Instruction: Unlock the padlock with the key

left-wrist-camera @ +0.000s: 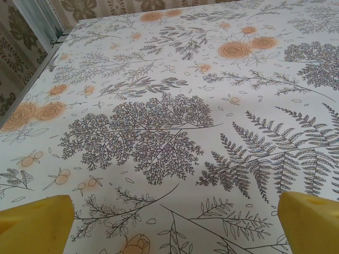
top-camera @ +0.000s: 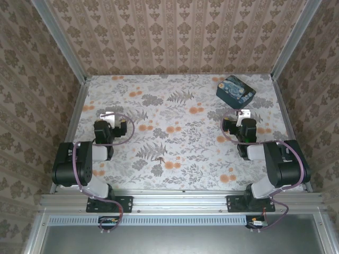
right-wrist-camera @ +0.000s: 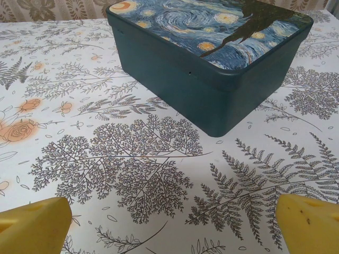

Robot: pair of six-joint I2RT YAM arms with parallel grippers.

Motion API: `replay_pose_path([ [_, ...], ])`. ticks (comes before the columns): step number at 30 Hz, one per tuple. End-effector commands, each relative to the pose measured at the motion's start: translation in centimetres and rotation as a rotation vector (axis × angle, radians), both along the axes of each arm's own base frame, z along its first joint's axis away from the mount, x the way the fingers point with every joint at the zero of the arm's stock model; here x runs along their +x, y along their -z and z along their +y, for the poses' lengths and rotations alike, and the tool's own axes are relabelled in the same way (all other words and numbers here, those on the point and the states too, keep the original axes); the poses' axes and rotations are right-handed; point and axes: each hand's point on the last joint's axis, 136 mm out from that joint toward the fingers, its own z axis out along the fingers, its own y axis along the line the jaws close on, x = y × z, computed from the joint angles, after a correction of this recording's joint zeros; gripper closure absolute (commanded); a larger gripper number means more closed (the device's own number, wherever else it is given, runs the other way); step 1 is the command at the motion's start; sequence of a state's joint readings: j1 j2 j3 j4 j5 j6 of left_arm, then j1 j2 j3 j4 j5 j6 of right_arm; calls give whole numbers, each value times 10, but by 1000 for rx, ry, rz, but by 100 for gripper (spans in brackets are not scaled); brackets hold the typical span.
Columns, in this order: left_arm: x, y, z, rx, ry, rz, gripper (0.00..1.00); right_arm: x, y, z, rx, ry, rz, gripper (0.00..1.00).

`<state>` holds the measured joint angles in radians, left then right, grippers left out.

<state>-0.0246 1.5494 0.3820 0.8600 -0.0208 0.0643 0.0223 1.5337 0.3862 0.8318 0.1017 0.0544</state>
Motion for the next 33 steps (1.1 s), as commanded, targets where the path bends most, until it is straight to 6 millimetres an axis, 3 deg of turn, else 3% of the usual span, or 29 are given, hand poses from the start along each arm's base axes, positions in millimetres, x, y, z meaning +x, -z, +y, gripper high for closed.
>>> replay_pose_path([
  [1,7,-12,0,-13,8,-33,0,7,-15,-2,-15,12,-52,0],
  [27,8,-13,1,-40,21,-31,0,7,-15,-2,-14,11,-51,0],
  [29,8,-15,2,-52,30,-36,0,11,-24,-2,-15,8,-45,0],
  [32,9,-27,29,-31,-156,22,0,18,-52,-19,4,94,67,0],
  [33,9,-37,38,-16,-223,31,0,19,-72,-26,31,108,74,0],
])
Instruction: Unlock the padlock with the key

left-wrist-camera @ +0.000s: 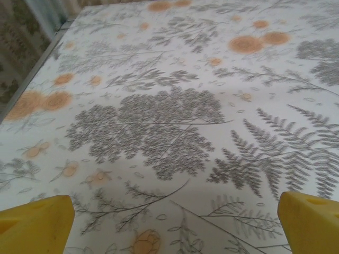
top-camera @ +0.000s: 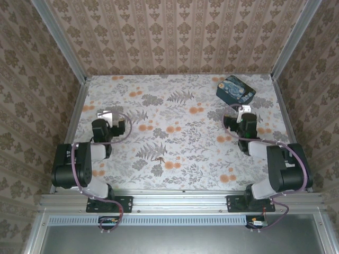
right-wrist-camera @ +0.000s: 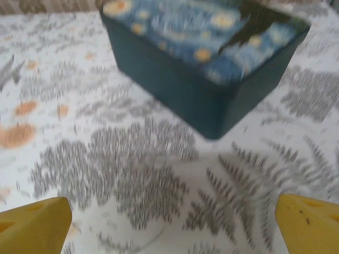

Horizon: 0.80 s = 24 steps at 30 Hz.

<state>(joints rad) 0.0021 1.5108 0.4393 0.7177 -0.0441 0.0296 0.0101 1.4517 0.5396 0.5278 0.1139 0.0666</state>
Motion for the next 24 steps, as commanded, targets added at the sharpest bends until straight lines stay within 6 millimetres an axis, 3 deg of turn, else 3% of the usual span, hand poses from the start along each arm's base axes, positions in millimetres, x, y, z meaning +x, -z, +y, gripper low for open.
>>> replay_pose_path([
  [1,6,-39,27,14,-180,5,0,8,-56,-27,67,102,36,0],
  [3,8,-50,41,11,-281,35,0,10,-65,-52,184,174,90,0],
  [5,7,-53,53,-87,-341,126,0,19,-57,-73,297,231,139,0],
  [10,15,-70,27,-122,-254,242,0,57,-55,-93,393,272,265,0],
  [17,4,-83,-61,-101,-38,347,0,109,-50,-103,404,255,372,1],
  [24,-7,-93,-148,-104,166,367,0,136,-26,-101,428,256,453,3],
])
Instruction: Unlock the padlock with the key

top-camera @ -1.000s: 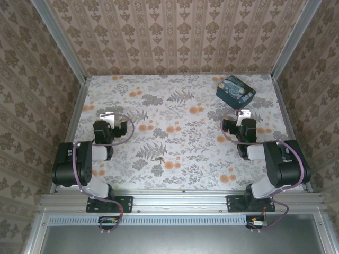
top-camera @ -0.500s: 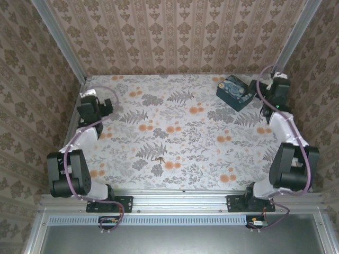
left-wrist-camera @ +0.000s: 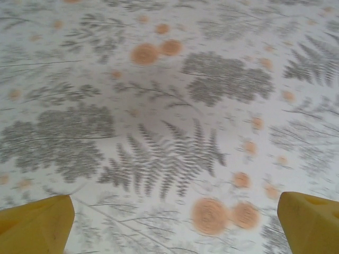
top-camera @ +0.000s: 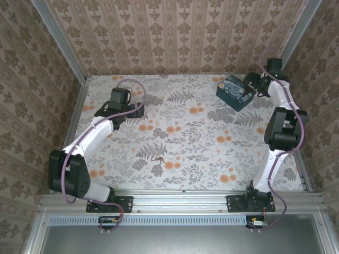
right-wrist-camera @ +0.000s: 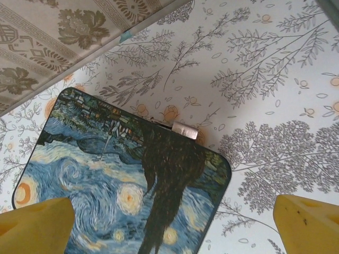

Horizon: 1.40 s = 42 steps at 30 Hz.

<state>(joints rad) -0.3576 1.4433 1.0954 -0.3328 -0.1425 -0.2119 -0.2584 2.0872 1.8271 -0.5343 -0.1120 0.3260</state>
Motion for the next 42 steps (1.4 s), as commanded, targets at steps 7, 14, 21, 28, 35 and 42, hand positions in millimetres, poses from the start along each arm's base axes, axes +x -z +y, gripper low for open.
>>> replay_pose_path([
  [7,-18,-7,-81,-106,157,52,0,16,36,10,43,-36,144,3],
  [14,-22,-11,-90,-87,193,53,0,29,45,22,47,-86,153,2],
  [21,-18,-20,-85,-53,194,23,0,26,47,72,123,-301,185,7],
  [28,-14,-23,-75,-37,173,11,0,-20,32,186,206,-663,183,8],
  [35,-15,-27,-59,-48,130,-6,0,-37,7,212,210,-621,74,4],
  [42,-16,-23,-61,-72,130,8,0,14,46,183,180,-361,78,9],
])
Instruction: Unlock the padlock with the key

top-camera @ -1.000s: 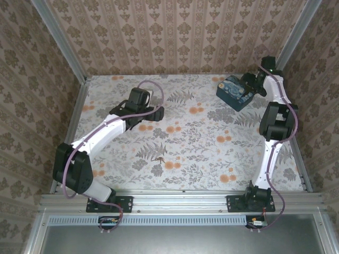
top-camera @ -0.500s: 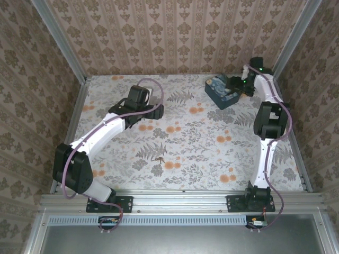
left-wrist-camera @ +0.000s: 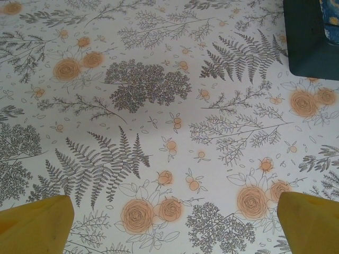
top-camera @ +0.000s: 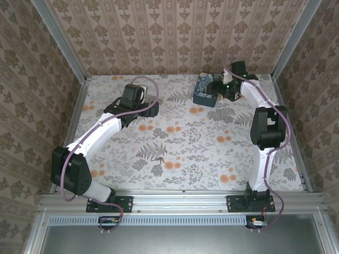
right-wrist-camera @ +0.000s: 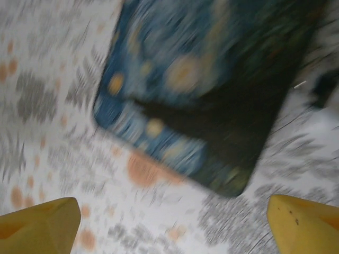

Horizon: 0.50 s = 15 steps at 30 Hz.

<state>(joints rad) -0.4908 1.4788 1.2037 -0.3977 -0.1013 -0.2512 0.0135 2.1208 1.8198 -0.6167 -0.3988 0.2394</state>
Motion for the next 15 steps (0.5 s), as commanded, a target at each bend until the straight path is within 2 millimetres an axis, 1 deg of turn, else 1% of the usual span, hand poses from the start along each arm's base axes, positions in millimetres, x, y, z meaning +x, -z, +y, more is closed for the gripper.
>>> replay_pose_path([
  [1,-5,-4,2,-21,-7,-2,0,36,28,-20,-34,184,-12,10],
  [4,-10,-4,2,-30,-3,0,0,59,41,-26,-47,232,-53,11],
  [7,-14,2,4,-26,-4,14,0,80,40,-24,-51,236,-121,14],
  [9,-16,5,4,-26,-3,26,0,90,36,-20,-52,223,-161,15],
  [12,-17,7,5,-30,-6,30,0,97,36,-8,-54,172,-187,21],
  [15,-17,8,6,-23,-10,28,0,93,40,10,-61,96,-178,31],
])
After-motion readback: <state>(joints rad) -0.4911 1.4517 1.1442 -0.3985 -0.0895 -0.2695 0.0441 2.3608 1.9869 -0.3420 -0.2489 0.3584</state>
